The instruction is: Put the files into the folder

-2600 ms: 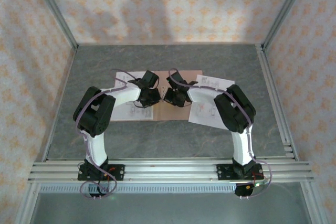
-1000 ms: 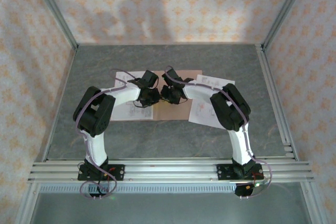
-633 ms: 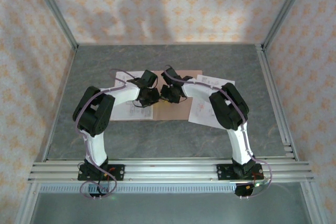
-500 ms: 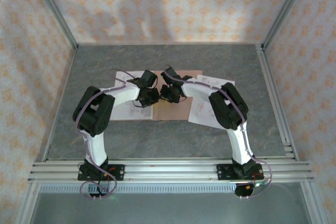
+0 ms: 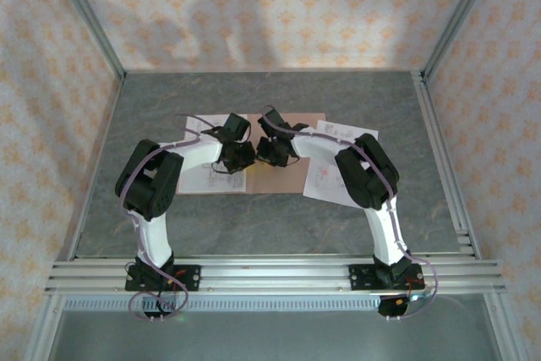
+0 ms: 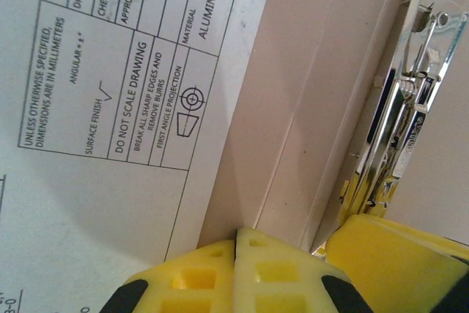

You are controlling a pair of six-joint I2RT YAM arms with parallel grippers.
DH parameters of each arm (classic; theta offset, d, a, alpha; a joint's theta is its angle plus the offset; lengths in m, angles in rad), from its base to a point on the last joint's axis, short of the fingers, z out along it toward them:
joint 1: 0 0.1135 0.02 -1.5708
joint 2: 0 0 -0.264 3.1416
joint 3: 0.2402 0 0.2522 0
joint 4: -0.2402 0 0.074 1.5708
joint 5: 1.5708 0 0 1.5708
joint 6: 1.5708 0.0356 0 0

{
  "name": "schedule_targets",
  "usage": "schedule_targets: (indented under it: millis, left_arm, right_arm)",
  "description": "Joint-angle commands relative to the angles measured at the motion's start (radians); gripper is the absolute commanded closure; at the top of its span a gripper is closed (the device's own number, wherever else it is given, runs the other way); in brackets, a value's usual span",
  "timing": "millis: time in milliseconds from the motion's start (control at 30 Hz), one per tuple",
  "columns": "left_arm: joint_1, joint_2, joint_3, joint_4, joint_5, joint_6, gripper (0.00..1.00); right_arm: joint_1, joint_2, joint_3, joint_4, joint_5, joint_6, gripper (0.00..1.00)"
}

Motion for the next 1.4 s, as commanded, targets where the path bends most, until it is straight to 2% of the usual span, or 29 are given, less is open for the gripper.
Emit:
schedule_targets:
  millis: [0,400,600,933,1167,1367]
  left_arm:
    - [0.012,0.103,-0.074,-0.105,-0.074,-0.005,1.00]
    - [0.032,0.105,-0.075,-0.115,-0.084,-0.012,1.00]
    - [0.039,0.101,-0.088,-0.103,-0.085,-0.019,1.00]
    - [0.084,0.111,-0.138,-0.070,-0.063,-0.023,1.00]
    - [0.090,0.114,-0.144,-0.076,-0.075,-0.024,1.00]
    - [0.101,0.113,-0.145,-0.089,-0.087,-0.028,1.00]
  right_arm:
    - [0.012,0.140,-0.033,-0.203,0.101,-0.021,0.84]
    - [0.018,0.236,0.025,-0.381,0.252,-0.091,0.85]
    - [0.026,0.280,0.045,-0.397,0.276,-0.091,0.85]
    - [0.009,0.276,-0.047,-0.337,0.304,-0.091,0.82]
    - [0.009,0.268,-0.050,-0.361,0.345,-0.117,0.87]
    - [0.009,0.272,-0.054,-0.394,0.386,-0.171,0.88]
